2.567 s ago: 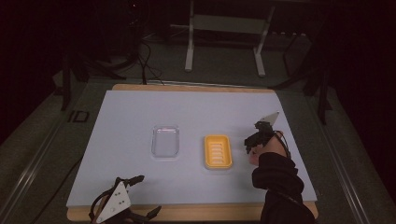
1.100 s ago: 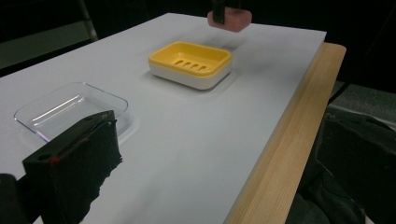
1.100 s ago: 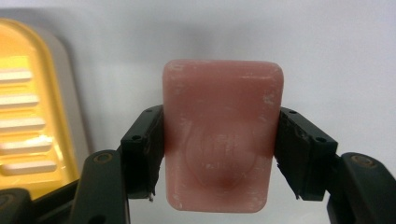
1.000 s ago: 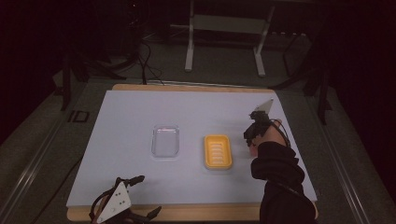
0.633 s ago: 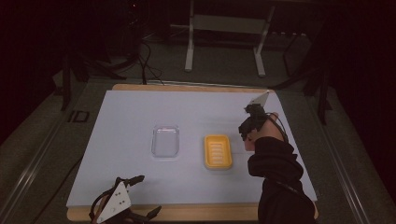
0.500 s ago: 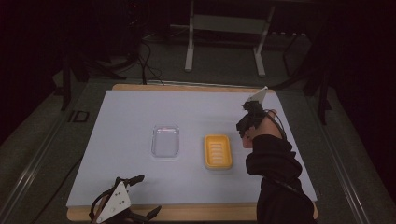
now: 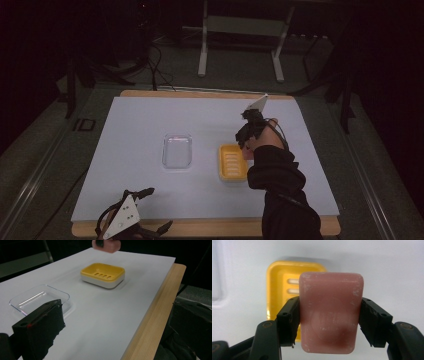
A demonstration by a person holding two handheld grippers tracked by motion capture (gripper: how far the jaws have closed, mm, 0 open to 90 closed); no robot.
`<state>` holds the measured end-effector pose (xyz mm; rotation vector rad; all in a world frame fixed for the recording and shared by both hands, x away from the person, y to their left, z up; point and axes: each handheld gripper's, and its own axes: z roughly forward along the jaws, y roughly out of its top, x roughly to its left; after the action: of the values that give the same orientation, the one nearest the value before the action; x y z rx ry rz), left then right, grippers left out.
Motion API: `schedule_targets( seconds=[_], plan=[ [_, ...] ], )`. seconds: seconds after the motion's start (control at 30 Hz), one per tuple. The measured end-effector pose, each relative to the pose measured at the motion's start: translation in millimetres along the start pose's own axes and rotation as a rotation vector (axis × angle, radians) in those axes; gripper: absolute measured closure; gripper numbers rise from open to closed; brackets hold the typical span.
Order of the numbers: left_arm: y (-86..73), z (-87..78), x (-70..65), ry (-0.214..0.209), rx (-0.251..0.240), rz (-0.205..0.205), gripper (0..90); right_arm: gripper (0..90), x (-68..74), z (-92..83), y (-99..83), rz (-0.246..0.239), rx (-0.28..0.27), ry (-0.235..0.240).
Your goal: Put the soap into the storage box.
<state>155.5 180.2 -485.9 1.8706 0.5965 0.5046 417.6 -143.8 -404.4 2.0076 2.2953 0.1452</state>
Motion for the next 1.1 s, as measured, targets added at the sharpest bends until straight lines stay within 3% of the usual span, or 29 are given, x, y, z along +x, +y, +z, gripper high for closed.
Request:
schedule_targets(
  seconds=[0.2, 0.7, 1.1],
  plan=[
    [0.1, -0.5, -0.2, -0.002, 0.000, 0.002, 0.3, 37.8, 18.2, 14.9, -2.1, -0.025, 0.021, 0.022],
    [0.1, -0.6, -0.7, -0.005, 0.001, 0.005, 0.3, 37.7, 35.0, 58.9, -7.0, -0.036, 0.079, 0.066],
    [0.1, -0.4, -0.9, -0.009, 0.003, 0.008, 0.3, 37.7, 38.4, 69.5, -6.8, -0.046, 0.080, 0.049]
  ],
)
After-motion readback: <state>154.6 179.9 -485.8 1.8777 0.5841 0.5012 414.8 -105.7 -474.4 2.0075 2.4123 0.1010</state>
